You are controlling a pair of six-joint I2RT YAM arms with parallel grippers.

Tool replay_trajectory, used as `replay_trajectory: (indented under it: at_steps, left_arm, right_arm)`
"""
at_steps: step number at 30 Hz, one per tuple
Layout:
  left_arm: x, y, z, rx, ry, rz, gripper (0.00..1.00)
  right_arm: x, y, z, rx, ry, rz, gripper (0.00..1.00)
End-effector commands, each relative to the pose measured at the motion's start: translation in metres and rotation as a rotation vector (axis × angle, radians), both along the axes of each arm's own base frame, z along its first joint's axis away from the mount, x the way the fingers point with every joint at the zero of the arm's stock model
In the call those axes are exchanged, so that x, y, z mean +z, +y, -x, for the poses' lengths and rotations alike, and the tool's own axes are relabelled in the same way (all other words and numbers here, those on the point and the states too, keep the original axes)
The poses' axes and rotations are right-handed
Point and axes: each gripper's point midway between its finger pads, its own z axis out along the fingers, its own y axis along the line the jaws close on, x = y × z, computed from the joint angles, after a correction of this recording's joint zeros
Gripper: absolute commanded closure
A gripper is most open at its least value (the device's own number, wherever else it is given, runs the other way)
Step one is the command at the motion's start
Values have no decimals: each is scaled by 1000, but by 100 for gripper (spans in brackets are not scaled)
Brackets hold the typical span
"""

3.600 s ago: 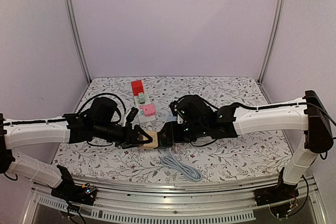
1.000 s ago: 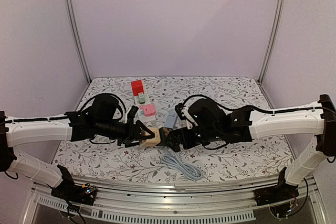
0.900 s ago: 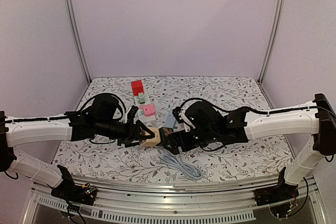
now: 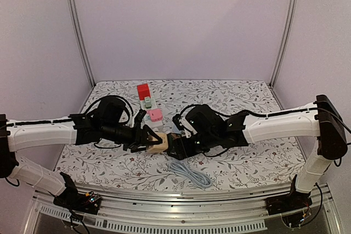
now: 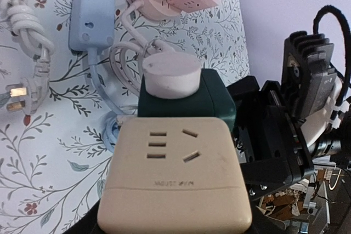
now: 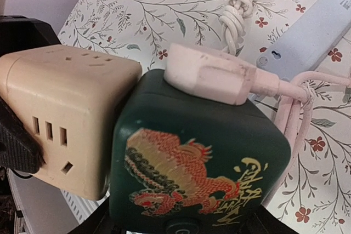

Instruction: Pull the plug off the socket

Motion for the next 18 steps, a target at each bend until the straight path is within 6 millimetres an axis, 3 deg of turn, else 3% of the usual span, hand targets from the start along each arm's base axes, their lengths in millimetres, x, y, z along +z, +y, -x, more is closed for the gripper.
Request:
replay_trajectory:
  at_steps: [1, 7, 18]
  left_arm:
    - [54, -21, -3, -96, -133, 151, 91]
    - [50, -19, -2, -110, -141, 132, 91]
    - [54, -21, 8, -168, -154, 158, 91]
  right_arm:
    - [10, 16, -6, 13, -5, -43, 36]
    - [19, 26, -6, 19, 15, -82, 37]
    - [3, 25, -13, -27, 39, -59, 58]
